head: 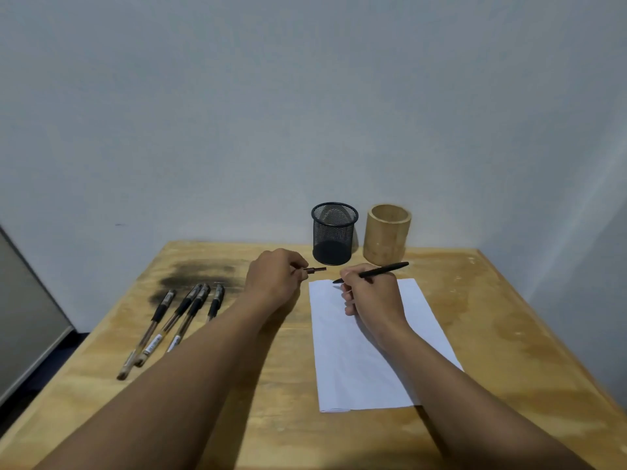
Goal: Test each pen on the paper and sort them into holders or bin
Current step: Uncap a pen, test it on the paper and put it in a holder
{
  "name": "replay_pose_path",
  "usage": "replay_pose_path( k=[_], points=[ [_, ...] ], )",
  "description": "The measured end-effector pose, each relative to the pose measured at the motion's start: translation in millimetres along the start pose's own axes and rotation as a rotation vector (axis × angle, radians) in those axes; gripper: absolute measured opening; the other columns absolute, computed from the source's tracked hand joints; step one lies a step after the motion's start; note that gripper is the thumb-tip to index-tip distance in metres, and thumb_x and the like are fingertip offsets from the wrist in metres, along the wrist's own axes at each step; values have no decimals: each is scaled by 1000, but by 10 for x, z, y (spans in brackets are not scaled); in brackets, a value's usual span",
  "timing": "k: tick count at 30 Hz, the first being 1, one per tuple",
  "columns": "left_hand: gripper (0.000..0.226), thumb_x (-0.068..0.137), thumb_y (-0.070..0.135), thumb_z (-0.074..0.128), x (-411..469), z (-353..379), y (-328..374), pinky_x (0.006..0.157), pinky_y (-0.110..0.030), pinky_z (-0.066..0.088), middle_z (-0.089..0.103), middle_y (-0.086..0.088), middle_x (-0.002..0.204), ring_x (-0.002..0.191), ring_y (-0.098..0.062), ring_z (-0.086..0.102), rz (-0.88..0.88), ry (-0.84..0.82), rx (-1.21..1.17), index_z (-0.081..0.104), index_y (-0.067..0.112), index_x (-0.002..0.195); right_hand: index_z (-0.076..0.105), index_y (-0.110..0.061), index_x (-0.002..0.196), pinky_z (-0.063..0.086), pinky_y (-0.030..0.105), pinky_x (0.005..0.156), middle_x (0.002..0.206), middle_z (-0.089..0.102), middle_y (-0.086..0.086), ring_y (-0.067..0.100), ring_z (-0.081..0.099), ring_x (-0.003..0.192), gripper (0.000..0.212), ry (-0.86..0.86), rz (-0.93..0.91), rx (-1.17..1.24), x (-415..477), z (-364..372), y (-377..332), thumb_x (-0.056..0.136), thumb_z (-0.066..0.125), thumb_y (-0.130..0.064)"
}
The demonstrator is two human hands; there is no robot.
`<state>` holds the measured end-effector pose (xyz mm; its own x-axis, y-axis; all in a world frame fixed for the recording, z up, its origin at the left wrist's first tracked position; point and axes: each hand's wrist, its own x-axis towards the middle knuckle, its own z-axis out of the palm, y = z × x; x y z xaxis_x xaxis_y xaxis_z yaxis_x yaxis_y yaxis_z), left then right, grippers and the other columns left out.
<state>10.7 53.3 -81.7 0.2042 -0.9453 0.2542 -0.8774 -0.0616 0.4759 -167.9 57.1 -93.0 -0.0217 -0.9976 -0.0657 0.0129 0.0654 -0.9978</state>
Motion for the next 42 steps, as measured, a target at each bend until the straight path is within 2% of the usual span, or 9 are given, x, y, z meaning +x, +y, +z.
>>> replay_pose_path(
  k=[6,9,13,16,22,27,30,34,42],
  points=[
    [31,96,34,51,-448,-86,62,83,-35,46,72,1,119,109,-24,60,181,62,43,69,23,119,74,-8,82,46,28,51,65,65,3,17,57,61,19,21,19,-65,-20,10,-13,94,64,-19],
    [43,95,49,49,-681,-104,60,98,-36,44,66,1,128,122,-23,54,211,-62,68,65,25,127,74,-9,85,48,29,53,67,65,5,18,57,63,18,36,14,-101,-24,29,-21,94,64,-21],
    [63,95,63,32,-732,-54,25,121,-52,18,36,-4,159,150,-28,23,168,-226,233,40,33,149,74,-10,90,51,28,54,72,68,5,18,62,69,17,54,0,-153,-22,40,-13,96,63,-23],
    [69,93,70,28,-683,-63,-15,122,-57,5,21,-3,165,153,-28,9,156,-300,296,26,37,154,74,-10,89,52,28,54,72,69,5,21,64,70,18,67,-2,-185,3,35,6,95,64,-24],
    [78,88,78,24,-672,-104,-42,121,-58,-5,1,-3,168,154,-29,-7,150,-408,343,6,43,156,74,-10,86,51,27,51,72,69,5,20,63,67,19,56,-7,-208,12,4,18,94,64,-24],
    [81,83,84,16,-725,-30,-100,119,-61,-8,-3,2,168,154,-29,-11,139,-367,370,1,47,154,72,-8,81,48,27,48,70,69,3,21,63,67,21,59,-23,-242,-23,-27,-20,91,62,-24],
    [82,82,85,14,-723,-3,-111,119,-61,-9,-4,3,168,153,-29,-13,132,-361,373,-1,49,154,64,-8,70,42,26,51,60,64,1,17,61,60,28,93,-129,-359,-50,4,-117,94,59,-21],
    [82,83,85,13,-739,-11,-108,118,-61,-12,-8,4,167,152,-27,-17,129,-356,371,-4,48,153,63,-8,77,47,33,53,64,64,13,21,60,58,15,-33,-146,-222,-19,208,-183,89,63,-18],
    [82,84,83,14,-756,2,-110,118,-61,-12,-9,3,167,152,-27,-18,135,-350,366,-4,45,154,69,-11,81,60,49,69,66,71,5,24,72,67,13,-49,-171,-283,47,194,-6,86,71,-23]
  ],
)
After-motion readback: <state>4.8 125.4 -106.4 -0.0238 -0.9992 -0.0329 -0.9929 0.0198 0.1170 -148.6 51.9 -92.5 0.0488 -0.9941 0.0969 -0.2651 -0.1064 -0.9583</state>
